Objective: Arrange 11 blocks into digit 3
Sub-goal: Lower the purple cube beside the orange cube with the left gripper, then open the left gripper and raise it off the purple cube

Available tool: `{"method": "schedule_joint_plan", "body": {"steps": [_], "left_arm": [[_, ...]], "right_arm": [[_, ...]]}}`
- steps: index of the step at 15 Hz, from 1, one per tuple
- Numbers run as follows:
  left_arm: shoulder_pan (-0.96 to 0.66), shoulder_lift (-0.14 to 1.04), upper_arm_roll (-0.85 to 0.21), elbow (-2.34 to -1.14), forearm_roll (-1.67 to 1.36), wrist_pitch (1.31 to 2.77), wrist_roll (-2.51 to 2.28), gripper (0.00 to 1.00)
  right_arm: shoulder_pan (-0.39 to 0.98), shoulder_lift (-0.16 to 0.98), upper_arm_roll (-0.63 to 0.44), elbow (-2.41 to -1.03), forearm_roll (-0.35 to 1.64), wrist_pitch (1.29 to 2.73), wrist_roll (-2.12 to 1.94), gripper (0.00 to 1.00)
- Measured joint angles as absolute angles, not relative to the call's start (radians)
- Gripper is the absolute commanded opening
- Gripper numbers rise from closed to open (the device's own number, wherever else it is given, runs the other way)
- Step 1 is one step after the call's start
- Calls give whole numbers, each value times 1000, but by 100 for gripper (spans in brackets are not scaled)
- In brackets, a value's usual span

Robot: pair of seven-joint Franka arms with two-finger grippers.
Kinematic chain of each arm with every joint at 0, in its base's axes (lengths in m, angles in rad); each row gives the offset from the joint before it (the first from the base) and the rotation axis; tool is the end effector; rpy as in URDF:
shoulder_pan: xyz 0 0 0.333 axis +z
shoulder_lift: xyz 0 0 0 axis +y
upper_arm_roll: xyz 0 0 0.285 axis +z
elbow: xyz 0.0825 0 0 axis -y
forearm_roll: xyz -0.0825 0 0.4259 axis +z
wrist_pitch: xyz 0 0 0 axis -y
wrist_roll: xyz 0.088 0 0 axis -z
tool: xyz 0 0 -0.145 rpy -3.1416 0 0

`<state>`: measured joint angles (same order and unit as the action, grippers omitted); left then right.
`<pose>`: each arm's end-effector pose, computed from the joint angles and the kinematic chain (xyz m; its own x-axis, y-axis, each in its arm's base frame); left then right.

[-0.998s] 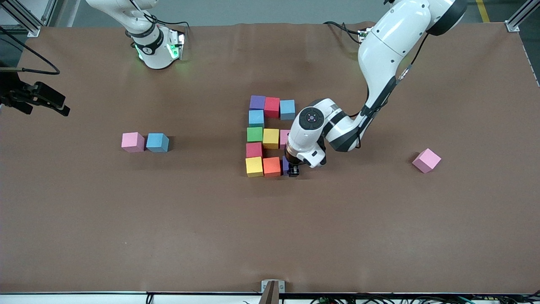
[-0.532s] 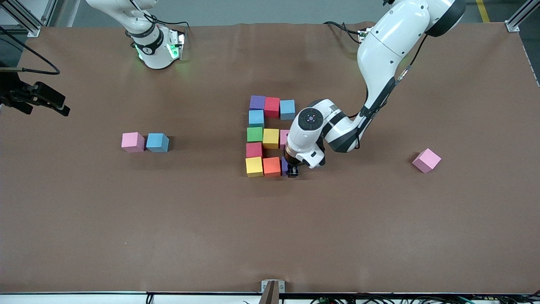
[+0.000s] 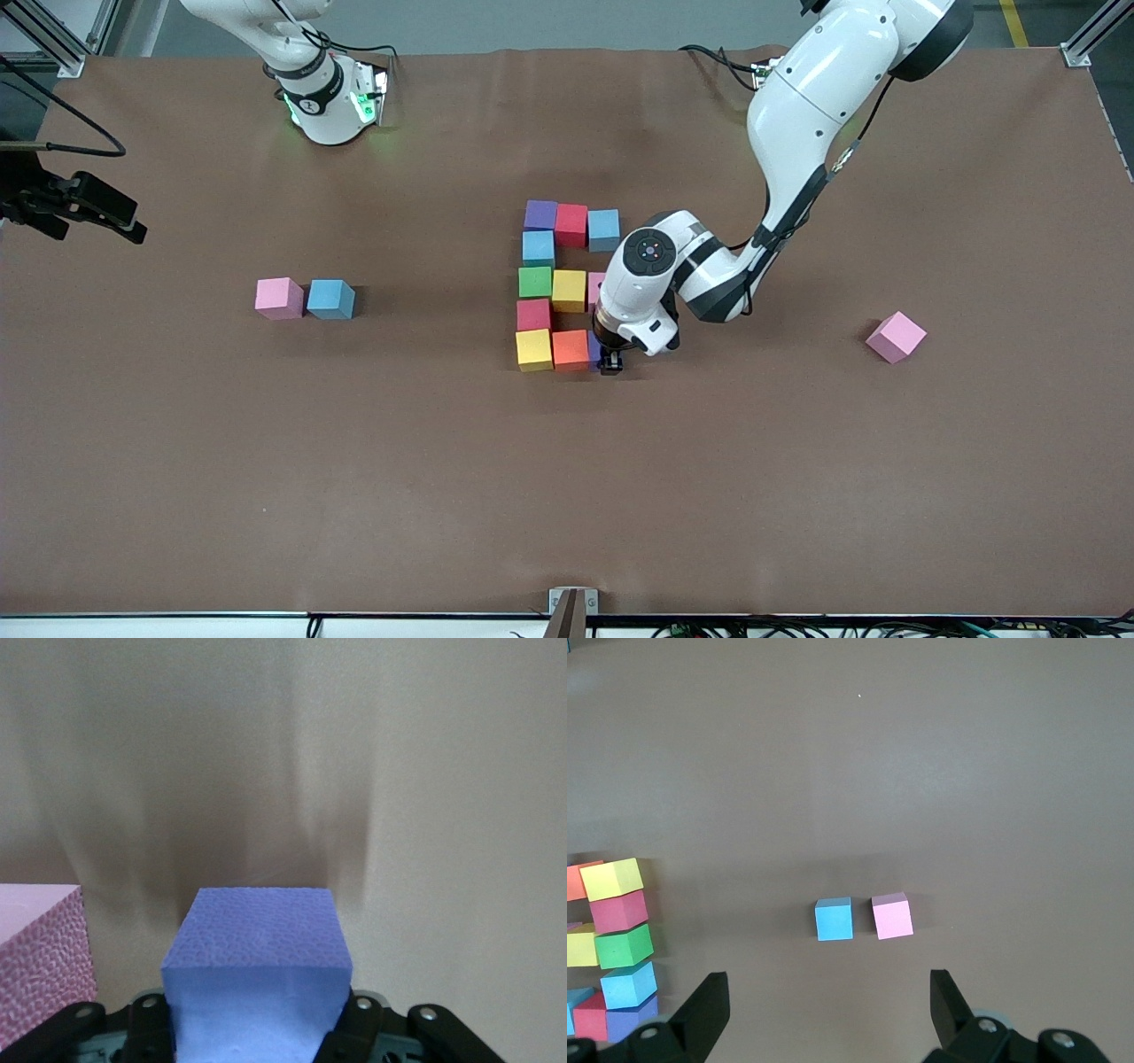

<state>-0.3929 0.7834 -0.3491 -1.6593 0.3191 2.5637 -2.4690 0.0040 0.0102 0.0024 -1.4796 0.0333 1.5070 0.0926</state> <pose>0.5330 -0.4718 0.0992 -0.0115 0.9871 -0.1595 0.9953 0.0267 0.0936 0.5937 0.0088 0.5905 0.9964 -0.0839 0.0141 -0.0834 -0.9959 -0.0347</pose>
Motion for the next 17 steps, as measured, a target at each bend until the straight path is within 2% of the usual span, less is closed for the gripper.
{"method": "schedule_joint_plan", "body": {"steps": [2, 3, 4, 5, 12, 17], "left_arm": [[-393, 785, -349, -1656, 319, 2564, -2469, 50], [-393, 787, -348, -1653, 319, 2564, -2469, 61], [-393, 788, -348, -1651, 319, 2564, -2469, 78], [-393, 789, -348, -1650, 319, 2564, -2469, 100], [-396, 790, -344, -1591, 319, 2560, -2469, 100], [-392, 758, -345, -1497, 319, 2385, -2433, 100]], "right_arm": [[4, 10, 2, -1480, 33, 1507, 93, 100], [4, 10, 2, -1480, 33, 1507, 93, 100], [4, 10, 2, -1480, 33, 1507, 93, 100], [4, 10, 2, -1480, 33, 1507, 93, 100], [4, 10, 3, -1480, 33, 1507, 93, 100], [4, 10, 3, -1480, 33, 1507, 93, 100]]}}
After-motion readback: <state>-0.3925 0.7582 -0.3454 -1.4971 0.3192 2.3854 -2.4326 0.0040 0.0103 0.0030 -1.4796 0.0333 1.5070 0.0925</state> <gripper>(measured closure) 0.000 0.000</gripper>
